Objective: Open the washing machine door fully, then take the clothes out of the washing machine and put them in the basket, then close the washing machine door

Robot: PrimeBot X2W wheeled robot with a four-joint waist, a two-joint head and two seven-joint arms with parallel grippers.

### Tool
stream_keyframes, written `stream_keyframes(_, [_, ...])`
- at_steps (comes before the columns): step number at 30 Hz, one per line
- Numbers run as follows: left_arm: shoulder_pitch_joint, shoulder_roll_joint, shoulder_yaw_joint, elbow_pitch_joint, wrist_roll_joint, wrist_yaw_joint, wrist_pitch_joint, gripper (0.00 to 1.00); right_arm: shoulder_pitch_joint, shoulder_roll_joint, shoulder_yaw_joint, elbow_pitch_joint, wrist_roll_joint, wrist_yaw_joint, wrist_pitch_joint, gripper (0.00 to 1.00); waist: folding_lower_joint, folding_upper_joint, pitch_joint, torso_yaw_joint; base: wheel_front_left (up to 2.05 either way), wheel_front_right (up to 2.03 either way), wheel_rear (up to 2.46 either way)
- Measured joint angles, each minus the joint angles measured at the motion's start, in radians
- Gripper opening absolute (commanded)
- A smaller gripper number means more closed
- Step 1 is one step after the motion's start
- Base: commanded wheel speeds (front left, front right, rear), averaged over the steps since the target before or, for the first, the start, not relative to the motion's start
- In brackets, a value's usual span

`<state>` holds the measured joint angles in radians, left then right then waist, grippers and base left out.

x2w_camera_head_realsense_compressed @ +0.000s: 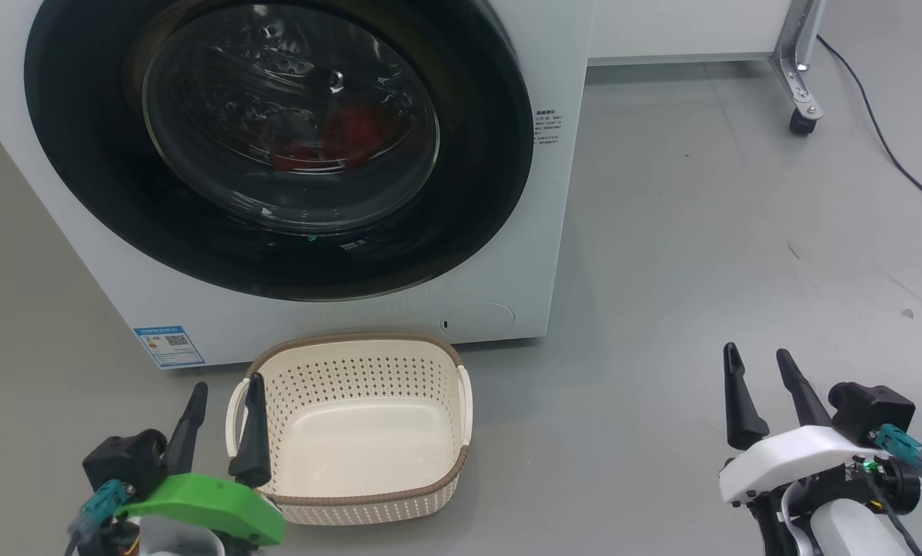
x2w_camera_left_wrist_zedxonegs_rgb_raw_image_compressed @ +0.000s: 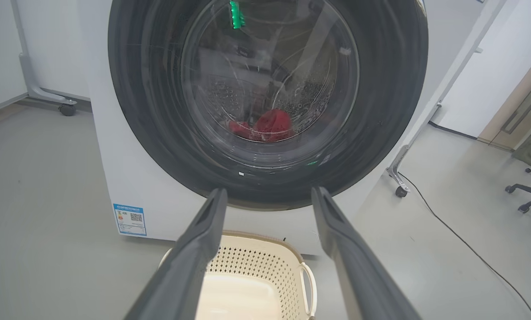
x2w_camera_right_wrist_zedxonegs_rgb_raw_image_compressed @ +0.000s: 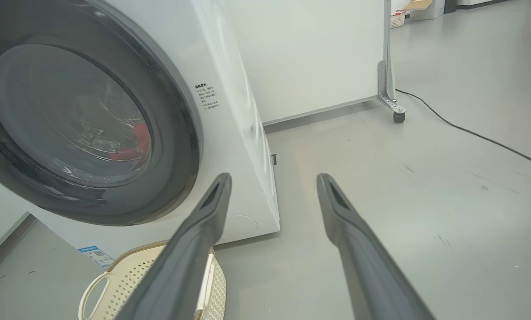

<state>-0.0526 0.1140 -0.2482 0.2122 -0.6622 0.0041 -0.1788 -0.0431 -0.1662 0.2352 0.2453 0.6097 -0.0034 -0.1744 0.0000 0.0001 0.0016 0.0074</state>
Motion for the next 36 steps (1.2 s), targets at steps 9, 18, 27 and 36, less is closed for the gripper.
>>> stream_keyframes(9, [0.0, -0.003, -0.022, -0.002, 0.106, 0.015, -0.03, 1.0, 0.0, 0.0, 0.033, -0.01, -0.118, -0.016, -0.034, 1.0, 0.0, 0.0, 0.002, 0.0, 0.0, 0.0, 0.0])
stream_keyframes(18, [0.0, -0.005, -0.042, -0.003, 0.21, 0.027, -0.059, 1.0, 0.0, -0.001, 0.056, -0.02, -0.23, -0.031, -0.062, 1.0, 0.0, 0.0, 0.004, 0.001, 0.0, 0.0, 0.0])
stream_keyframes(27, [0.0, -0.008, -0.045, -0.002, 0.253, 0.03, -0.071, 1.0, 0.0, 0.002, 0.057, -0.029, -0.271, -0.041, -0.075, 1.0, 0.0, 0.0, 0.009, 0.001, 0.0, 0.0, 0.0])
stream_keyframes(36, [0.0, -0.015, -0.042, 0.009, 0.253, 0.03, -0.071, 1.0, 0.001, 0.011, 0.039, -0.03, -0.278, -0.04, -0.075, 1.0, 0.0, 0.0, 0.014, 0.004, 0.0, 0.0, 0.0])
